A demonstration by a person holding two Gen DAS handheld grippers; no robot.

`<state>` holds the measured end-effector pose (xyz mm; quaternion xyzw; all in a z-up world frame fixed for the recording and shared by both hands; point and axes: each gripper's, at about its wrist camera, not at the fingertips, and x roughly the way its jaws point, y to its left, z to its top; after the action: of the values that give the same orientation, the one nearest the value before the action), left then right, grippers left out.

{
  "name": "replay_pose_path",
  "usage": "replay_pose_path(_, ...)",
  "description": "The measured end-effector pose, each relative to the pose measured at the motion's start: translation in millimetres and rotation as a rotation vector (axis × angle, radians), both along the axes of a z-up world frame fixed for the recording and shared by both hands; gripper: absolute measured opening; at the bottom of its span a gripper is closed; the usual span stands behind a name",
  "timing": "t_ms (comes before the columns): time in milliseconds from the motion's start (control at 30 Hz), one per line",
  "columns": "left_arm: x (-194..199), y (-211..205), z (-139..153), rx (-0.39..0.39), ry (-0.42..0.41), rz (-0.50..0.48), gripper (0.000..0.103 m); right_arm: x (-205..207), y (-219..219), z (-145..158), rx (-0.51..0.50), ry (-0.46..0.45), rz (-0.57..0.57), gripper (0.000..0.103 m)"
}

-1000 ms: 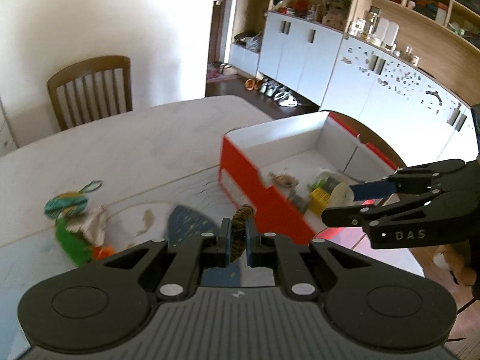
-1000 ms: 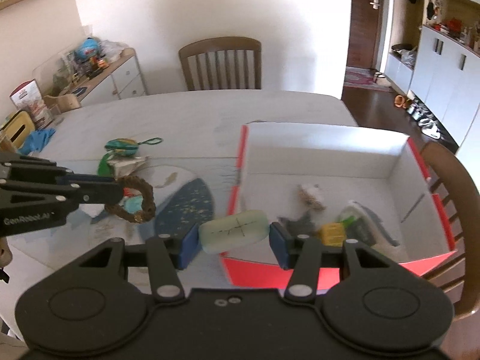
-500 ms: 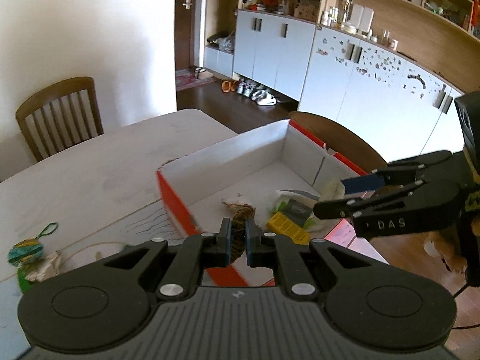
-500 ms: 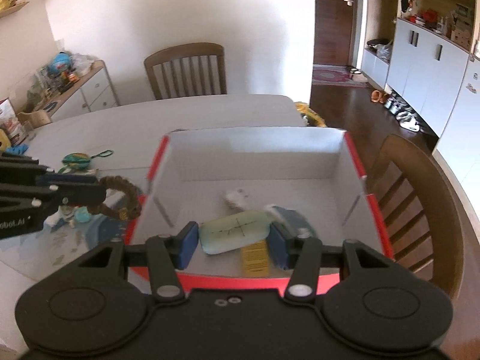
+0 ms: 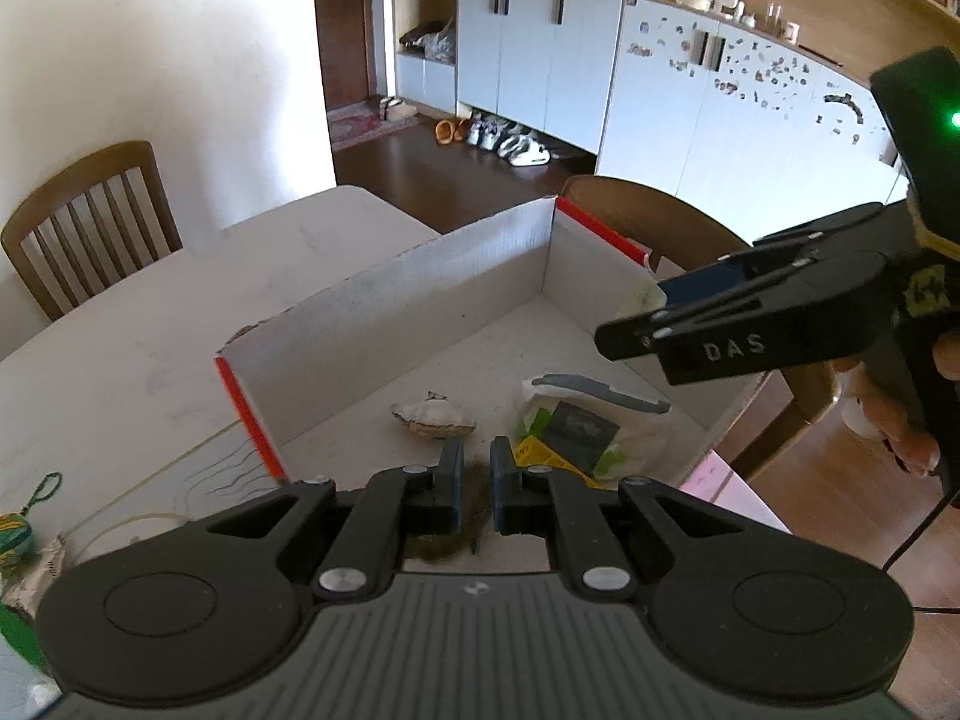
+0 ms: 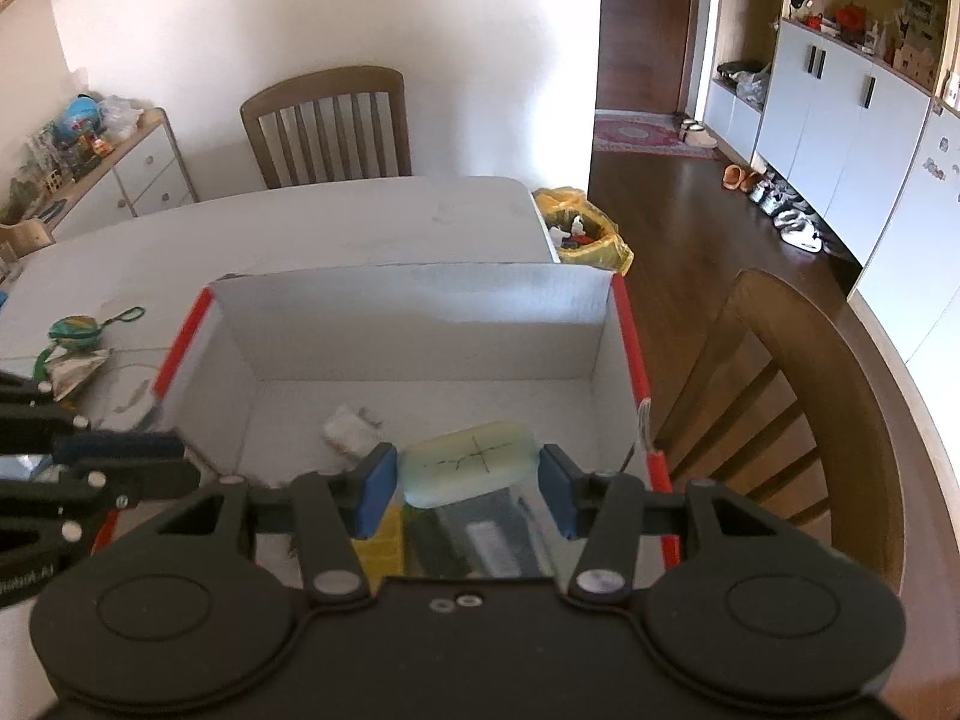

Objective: Organize objects
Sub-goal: 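Carry bead string and soap bar into the red box and open both tools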

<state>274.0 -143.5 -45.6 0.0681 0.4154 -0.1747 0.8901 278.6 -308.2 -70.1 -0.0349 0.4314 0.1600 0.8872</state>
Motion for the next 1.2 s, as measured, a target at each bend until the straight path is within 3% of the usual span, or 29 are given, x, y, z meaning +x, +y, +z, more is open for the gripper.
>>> replay_pose_path(433, 25.7, -11.4, -44.8, 0.079, 0.131, 0.055, 0.009, 53.7, 8.3, -42.1, -0.024, 0.117, 0.031, 0.05)
replay_pose_path(600, 28.4, -11.2, -55.7, 0.068, 0.172, 0.079, 0.009, 62.9, 14.4, -58.6, -0.04, 0.163, 0.036, 0.051)
replay_pose_path(800, 31.1, -12.3, -60.0, 0.053, 0.189, 0.098, 0.009, 64.2, 16.2, -69.8, -0.046, 0.196, 0.042, 0.051)
replay_pose_path(1200, 28.6, -17.5, -53.7, 0.035, 0.15, 0.137, 0.01, 63.5, 10.2, -61.0, -0.021, 0.189, 0.059, 0.058)
